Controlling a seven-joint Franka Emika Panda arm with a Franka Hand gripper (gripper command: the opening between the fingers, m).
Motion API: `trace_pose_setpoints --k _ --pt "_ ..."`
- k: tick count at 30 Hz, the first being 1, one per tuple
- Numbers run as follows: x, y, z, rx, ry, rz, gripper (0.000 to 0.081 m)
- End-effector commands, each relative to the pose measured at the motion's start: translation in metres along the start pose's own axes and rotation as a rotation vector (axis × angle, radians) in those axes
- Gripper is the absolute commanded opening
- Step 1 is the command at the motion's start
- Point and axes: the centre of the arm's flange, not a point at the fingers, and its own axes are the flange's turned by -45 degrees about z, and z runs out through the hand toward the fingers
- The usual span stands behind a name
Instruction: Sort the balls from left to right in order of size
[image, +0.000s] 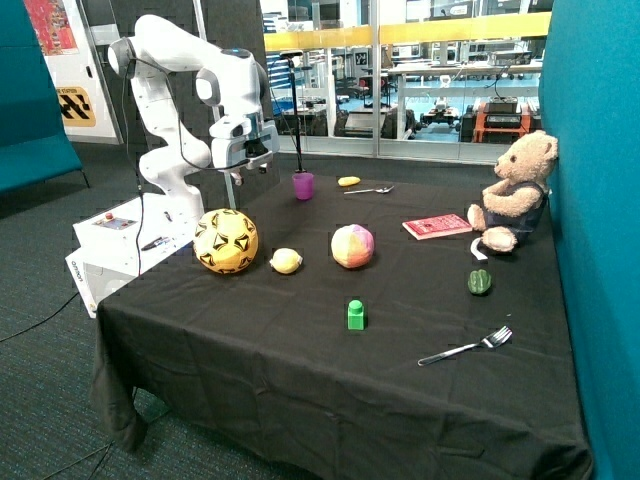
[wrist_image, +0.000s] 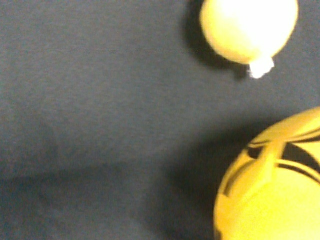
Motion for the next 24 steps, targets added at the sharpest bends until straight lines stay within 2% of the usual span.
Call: trace_pose_setpoints --k 1,10,17,24 --pt "-0.010 0.034 0.004 0.0027 -0.0063 0.045 0.0743" --pt "-0.030 0.047 0.018 0.0027 -0.0063 0.044 0.0742" --pt "-0.030 0.063 0.018 0.0027 -0.0063 0.035 0.0737" --pt "-0.029 0.069 0.029 0.0028 -0.0062 0.006 0.0734"
